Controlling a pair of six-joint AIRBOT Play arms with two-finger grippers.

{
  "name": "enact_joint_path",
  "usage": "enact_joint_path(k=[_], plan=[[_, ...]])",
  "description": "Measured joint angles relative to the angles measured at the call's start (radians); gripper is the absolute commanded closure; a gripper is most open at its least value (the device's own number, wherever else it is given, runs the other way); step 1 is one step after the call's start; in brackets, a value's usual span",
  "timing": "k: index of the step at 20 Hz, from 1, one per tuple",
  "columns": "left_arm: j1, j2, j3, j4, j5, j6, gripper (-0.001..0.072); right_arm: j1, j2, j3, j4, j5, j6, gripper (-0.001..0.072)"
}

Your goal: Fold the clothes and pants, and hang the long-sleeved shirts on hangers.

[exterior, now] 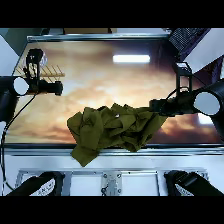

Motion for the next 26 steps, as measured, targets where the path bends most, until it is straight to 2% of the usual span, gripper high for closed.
enact_joint_path(k=[10,18,25,26], plan=[[0.191,-0.412,0.293,0.284,0.040,0.000,0.0013,0.000,0.000,0.000,0.000,0.000,0.000,0.0696],[0.293,-0.631,0.403,0.337,0.112,0.001,0.0013,0.000,0.000,0.000,0.000,0.000,0.000,0.0696],[0.319,-0.788,0.486,0.344,0.165,0.005,0.0014,0.000,-0.001,0.000,0.000,0.000,0.000,0.0696],[0.320,-0.801,0.492,0.344,0.173,0.005,0.0068,0.000,-0.001,0.000,0.000,0.000,0.000,0.0697]])
